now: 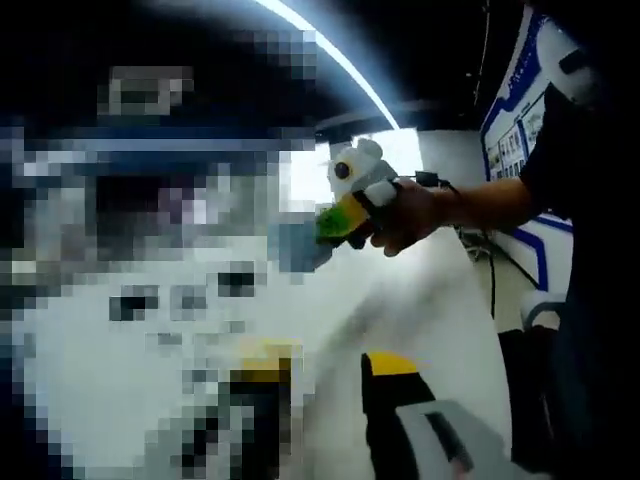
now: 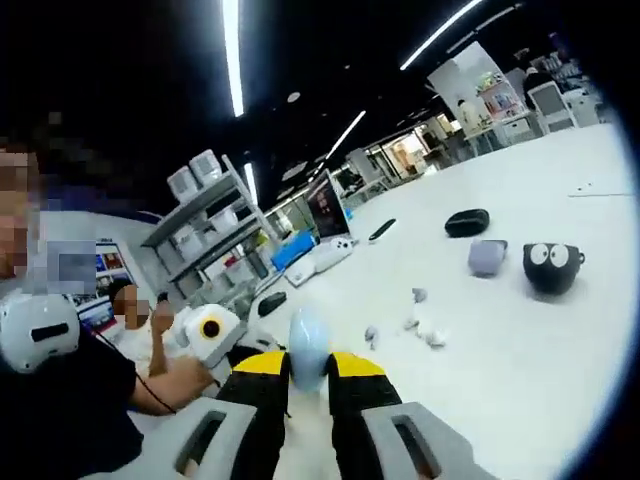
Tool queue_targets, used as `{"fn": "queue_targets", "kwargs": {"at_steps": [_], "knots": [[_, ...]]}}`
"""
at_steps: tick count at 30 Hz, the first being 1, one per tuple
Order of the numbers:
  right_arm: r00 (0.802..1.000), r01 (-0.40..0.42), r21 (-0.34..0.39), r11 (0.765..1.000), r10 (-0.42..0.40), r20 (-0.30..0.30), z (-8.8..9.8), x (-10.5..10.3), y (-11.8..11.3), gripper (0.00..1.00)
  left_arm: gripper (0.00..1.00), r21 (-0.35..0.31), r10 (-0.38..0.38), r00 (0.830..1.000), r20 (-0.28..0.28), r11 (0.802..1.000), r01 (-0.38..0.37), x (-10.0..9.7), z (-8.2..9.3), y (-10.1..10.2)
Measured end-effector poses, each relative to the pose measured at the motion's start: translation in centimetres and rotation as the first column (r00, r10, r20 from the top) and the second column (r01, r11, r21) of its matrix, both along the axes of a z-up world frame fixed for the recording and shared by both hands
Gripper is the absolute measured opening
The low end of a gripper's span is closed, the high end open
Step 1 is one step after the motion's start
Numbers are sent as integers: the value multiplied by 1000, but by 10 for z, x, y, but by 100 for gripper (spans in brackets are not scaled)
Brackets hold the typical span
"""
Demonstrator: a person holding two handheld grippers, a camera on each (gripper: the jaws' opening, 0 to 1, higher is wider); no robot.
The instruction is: Pick up the earbuds from the table and place the earbuds into the earbud case
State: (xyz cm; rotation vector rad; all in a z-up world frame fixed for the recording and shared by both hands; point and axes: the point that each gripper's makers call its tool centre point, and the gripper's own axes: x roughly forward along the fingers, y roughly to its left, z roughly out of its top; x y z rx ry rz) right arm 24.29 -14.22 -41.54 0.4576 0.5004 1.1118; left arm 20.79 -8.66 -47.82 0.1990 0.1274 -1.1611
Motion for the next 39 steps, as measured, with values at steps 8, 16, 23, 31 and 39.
{"fn": "queue_targets", "kwargs": {"at_steps": [8, 16, 23, 31, 39], "knots": [[997, 71, -14, 997, -71, -42, 18, 68, -15, 15, 53, -79, 118, 988, -101, 989, -126, 9, 5, 35], [981, 129, -20, 991, -131, -143, 22, 140, -22, 15, 62, -60, 193, 978, -81, 978, -198, 17, 0, 64], [946, 157, -34, 987, -161, -282, 1, 207, -18, 15, 64, -80, 217, 969, -115, 971, -227, 18, -2, 79], [879, 173, -132, 976, -213, -427, -46, 253, -25, 14, 69, -43, 203, 972, -116, 977, -209, 13, -13, 70], [812, 152, -172, 973, -222, -539, -75, 273, -25, 15, 67, -26, 178, 975, -134, 983, -183, 10, -17, 67]]}}
